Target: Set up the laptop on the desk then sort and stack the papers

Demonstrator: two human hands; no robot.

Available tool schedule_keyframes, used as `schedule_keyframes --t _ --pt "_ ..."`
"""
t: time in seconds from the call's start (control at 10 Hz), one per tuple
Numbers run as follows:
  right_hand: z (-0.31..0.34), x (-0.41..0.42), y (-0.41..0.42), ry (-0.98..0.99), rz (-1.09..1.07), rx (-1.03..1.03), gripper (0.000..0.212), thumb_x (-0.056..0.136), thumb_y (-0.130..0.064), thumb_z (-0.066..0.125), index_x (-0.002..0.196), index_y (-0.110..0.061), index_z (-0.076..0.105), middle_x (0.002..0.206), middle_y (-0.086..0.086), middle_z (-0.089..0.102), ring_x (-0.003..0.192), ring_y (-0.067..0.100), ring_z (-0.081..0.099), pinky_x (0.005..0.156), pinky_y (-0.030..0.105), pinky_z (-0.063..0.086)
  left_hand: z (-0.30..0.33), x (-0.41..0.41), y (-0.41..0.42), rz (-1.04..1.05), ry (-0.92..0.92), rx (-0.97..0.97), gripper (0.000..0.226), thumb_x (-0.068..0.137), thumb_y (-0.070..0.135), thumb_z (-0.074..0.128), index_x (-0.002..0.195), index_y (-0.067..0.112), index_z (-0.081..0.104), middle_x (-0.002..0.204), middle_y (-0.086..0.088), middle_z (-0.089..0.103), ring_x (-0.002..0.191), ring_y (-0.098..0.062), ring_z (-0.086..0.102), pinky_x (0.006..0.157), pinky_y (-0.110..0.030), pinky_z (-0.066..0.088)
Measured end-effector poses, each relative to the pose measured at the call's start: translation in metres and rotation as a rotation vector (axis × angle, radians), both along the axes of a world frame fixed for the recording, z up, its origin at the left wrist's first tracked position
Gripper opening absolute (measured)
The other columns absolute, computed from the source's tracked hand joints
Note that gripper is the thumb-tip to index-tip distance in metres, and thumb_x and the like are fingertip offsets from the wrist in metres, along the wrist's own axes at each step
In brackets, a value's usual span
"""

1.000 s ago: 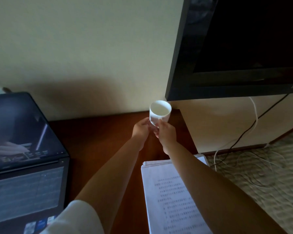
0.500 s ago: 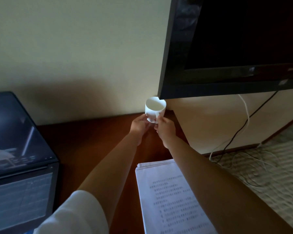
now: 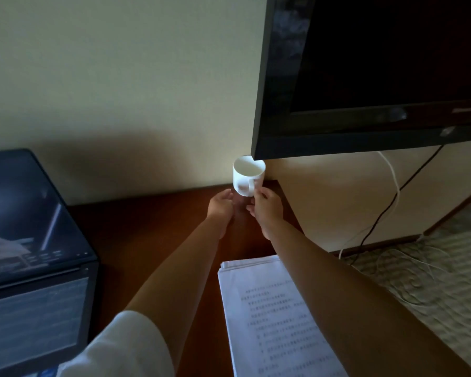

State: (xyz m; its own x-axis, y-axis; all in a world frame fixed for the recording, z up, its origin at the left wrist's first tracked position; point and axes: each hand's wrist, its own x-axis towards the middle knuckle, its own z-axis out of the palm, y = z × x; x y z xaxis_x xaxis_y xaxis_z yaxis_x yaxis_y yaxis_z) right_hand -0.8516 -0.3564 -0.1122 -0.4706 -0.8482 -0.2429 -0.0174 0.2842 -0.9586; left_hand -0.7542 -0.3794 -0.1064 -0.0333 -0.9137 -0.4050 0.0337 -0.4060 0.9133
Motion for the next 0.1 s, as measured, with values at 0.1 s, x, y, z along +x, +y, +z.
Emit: schedule_keyframes --t 0.1 --pt "0.0172 0.0055 0.0170 -0.063 -0.033 0.024 0.033 0.099 -0.028 0.045 0.129 -0.016 0.054 0.113 0.005 0.061 0.094 0.022 0.066 0.090 0.039 0.054 -0.0013 0.0130 0.0091 0.062 -0.092 0.005 0.044 0.095 -0.003 0.040 0.135 0.010 0.050 0.131 -0.008 0.057 0.117 -0.025 0.057 0.103 -0.039 0.045"
